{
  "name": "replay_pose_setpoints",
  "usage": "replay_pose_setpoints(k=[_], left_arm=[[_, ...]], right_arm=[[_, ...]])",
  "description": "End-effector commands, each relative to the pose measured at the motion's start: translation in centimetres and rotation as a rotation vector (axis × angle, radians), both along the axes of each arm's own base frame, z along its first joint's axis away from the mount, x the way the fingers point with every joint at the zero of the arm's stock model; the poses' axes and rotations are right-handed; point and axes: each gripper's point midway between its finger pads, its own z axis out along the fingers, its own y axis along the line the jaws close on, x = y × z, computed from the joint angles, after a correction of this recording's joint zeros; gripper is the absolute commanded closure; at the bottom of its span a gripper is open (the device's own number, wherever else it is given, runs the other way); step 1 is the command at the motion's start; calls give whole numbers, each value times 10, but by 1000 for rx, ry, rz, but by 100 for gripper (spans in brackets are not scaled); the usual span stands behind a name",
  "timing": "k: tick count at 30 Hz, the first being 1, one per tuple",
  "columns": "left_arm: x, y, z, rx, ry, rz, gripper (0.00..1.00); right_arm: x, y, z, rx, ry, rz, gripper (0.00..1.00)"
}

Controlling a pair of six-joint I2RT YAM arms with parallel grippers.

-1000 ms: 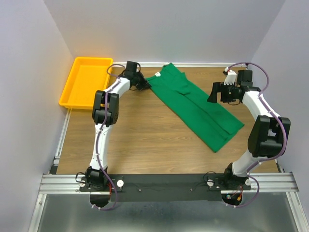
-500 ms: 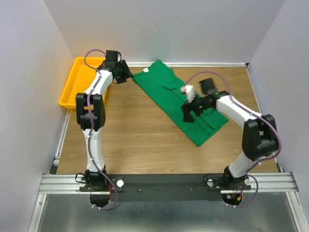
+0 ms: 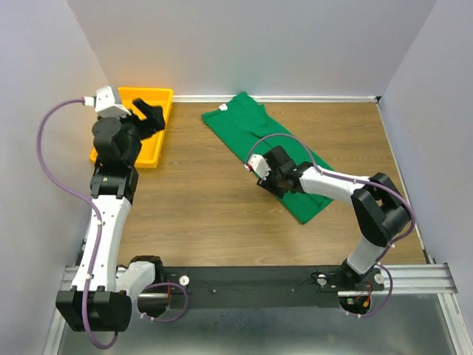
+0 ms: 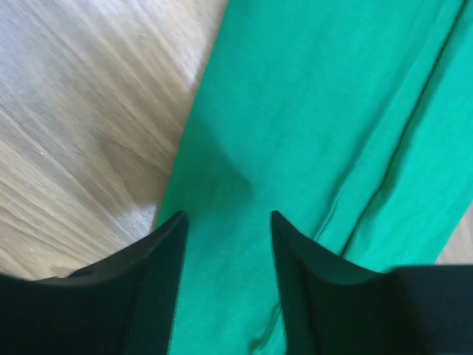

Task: Fold and stack the t-shirts
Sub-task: Fold the tshirt

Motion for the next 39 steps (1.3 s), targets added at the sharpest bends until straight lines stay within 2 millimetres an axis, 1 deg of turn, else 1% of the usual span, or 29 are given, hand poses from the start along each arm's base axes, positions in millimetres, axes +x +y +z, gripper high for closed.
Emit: replay_pose_setpoints(k=[1, 3, 4, 5, 6, 8, 10, 11, 14, 16, 18, 21, 22, 24, 25, 27, 29, 30, 31, 33, 34, 35, 37, 38, 39], left_arm=[[-12, -13, -87, -49, 201, -61, 12], [-19, -15, -93, -61, 204, -71, 12], [-23, -16, -101, -65, 218, -76, 12], [-27, -16, -99, -67, 209, -78, 12], [-29, -17, -102, -67, 219, -79, 12], [-34, -17, -103, -63, 220, -83, 12], [-38, -18, -103, -61, 223, -90, 12], [-41, -18, -102, -59, 219, -92, 12], [-45, -19, -102, -56, 220, -96, 12], [-47, -20, -103, -58, 222, -101, 12], [-50, -20, -101, -63, 217, -103, 12], [-54, -23, -104, -76, 214, -114, 12], [-55, -25, -107, -82, 218, -127, 12], [-57, -29, -109, -94, 216, -148, 12], [-58, -35, -109, -98, 210, -178, 12], [-60, -40, -106, -97, 192, -212, 12], [-63, -47, -107, -92, 188, -258, 12], [-65, -49, -102, -81, 166, -272, 13], [-67, -53, -102, -74, 160, -297, 12], [-73, -55, -95, -58, 126, -319, 12], [-76, -58, -95, -54, 121, -333, 12], [-79, -58, -92, -49, 107, -340, 13], [-82, -60, -90, -42, 95, -354, 12], [-86, -63, -89, -40, 85, -369, 12], [-87, -64, -89, -40, 84, -376, 12]], right_arm=[[-13, 6, -11, -36, -18, 2, 54], [-21, 10, -16, -34, 2, 10, 57], [-27, 13, -18, -29, 15, 9, 57], [-30, 16, -17, -17, 24, 10, 57], [-32, 16, -16, -16, 27, 5, 57], [-30, 19, -9, 7, 13, -11, 55], [-28, 19, -5, 10, 1, -18, 47], [-27, 20, -3, 20, 1, -33, 45], [-31, 20, -12, 8, 29, -29, 44], [-32, 14, -24, -30, 43, -44, 45], [-31, 8, -29, -61, 37, -53, 46], [-36, 6, -34, -66, 56, -49, 59], [-37, 5, -36, -71, 60, -49, 68], [-40, 1, -41, -88, 68, -47, 76], [-41, 0, -43, -92, 73, -45, 82], [-45, 1, -45, -84, 89, -38, 87], [-47, 2, -44, -75, 102, -27, 91], [-50, 6, -44, -61, 114, -14, 93], [-50, 7, -43, -54, 120, -8, 99], [-52, 14, -41, -28, 135, 11, 99], [-52, 16, -40, -19, 137, 15, 99], [-55, 21, -40, -2, 157, 30, 99], [-57, 31, -34, 32, 170, 57, 100], [-62, 40, -31, 53, 181, 84, 99], [-73, 52, -29, 92, 220, 125, 99]])
